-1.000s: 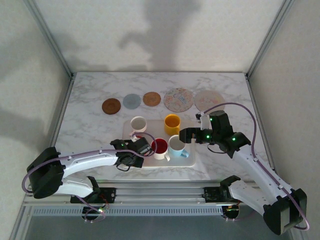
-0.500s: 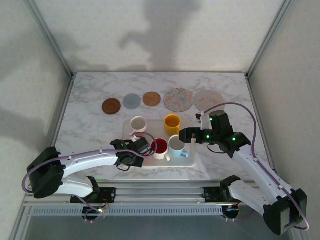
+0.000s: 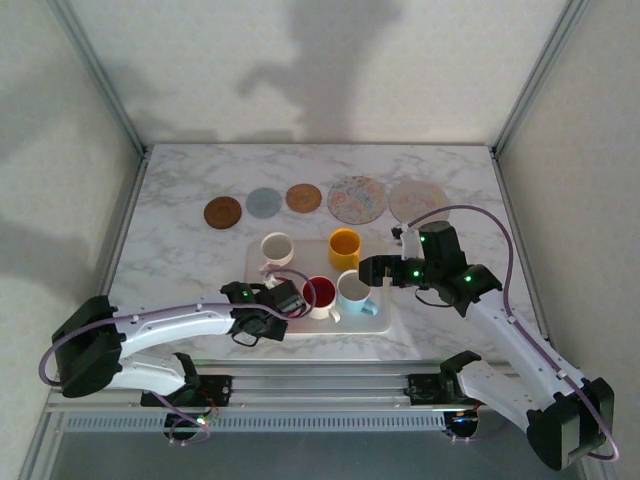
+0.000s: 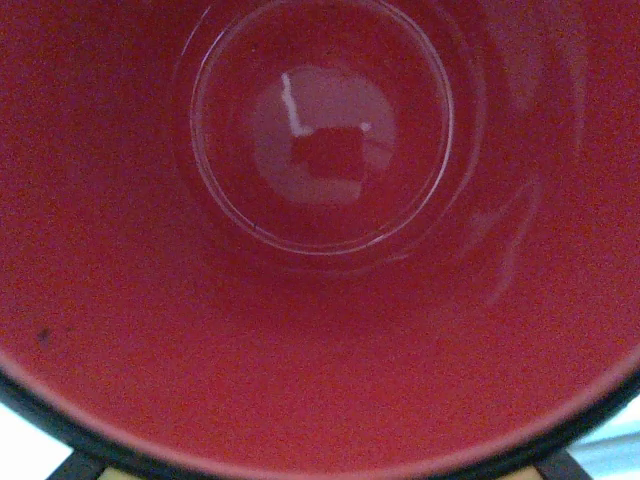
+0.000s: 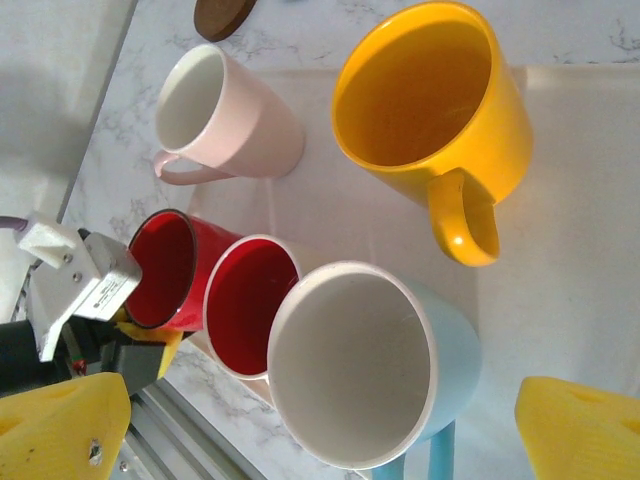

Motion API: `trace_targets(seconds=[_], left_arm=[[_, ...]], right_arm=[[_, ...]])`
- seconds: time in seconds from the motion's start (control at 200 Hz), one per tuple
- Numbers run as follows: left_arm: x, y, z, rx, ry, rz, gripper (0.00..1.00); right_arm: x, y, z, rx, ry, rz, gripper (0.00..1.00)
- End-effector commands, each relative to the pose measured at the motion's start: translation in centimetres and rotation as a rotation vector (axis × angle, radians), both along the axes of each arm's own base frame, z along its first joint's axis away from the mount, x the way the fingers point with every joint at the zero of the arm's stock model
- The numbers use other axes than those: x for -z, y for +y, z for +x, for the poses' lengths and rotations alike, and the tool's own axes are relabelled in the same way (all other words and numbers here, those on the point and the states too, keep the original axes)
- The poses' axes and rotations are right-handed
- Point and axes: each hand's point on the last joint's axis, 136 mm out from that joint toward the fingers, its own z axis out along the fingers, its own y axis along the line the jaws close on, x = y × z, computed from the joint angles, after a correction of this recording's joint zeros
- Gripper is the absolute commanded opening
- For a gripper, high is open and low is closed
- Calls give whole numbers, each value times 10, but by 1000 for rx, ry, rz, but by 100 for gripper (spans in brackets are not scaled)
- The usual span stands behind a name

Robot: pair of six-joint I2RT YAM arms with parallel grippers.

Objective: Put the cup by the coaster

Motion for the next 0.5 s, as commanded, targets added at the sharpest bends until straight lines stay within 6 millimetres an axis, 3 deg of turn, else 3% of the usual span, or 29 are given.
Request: trace_targets(seconds=[0.0,0.496], left_arm=[[-24,-13,2,20,-37,-17,0],[-80,0,20,-69,-185,-16,0]], right_arm=[[-9,1,2,-8,-29,-4,99],[-25,3,6,-14,-66,4,99]])
